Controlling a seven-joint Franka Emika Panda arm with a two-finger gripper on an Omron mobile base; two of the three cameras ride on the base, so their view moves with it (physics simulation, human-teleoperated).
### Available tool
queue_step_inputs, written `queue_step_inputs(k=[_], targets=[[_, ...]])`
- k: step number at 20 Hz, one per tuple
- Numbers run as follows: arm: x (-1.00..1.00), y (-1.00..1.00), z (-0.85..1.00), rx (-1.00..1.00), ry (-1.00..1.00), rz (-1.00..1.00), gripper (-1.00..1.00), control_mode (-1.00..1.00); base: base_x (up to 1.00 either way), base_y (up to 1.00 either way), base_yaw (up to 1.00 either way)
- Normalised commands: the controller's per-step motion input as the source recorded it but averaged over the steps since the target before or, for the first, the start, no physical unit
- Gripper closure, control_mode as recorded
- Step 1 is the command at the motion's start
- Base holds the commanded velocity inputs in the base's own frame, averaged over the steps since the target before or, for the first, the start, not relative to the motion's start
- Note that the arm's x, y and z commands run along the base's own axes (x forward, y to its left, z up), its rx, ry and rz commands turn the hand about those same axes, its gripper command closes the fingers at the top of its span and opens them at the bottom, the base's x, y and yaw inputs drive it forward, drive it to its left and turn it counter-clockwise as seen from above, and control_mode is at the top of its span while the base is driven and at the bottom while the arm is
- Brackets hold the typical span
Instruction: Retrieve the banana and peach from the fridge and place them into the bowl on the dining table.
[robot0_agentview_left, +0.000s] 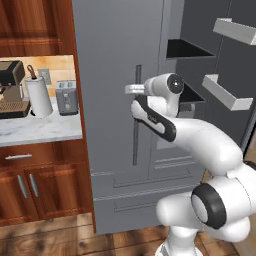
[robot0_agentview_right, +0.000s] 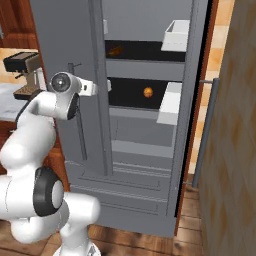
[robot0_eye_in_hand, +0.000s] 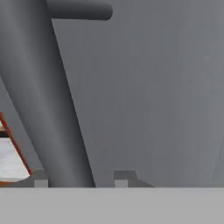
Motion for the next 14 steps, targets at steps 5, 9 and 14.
queue_step_inputs(k=[5, 9, 14], targets=[[-0.73, 0.51, 0.36, -0.06, 0.03, 0.00, -1.00, -1.00, 0.00, 0.00, 0.00], [-0.48, 0.51, 0.42, -0.05, 0.09, 0.00, -1.00, -1.00, 0.00, 0.00, 0.00], [-0.64, 0.20, 0.40, -0.01, 0.07, 0.00, -1.00, -1.00, 0.00, 0.00, 0.00]])
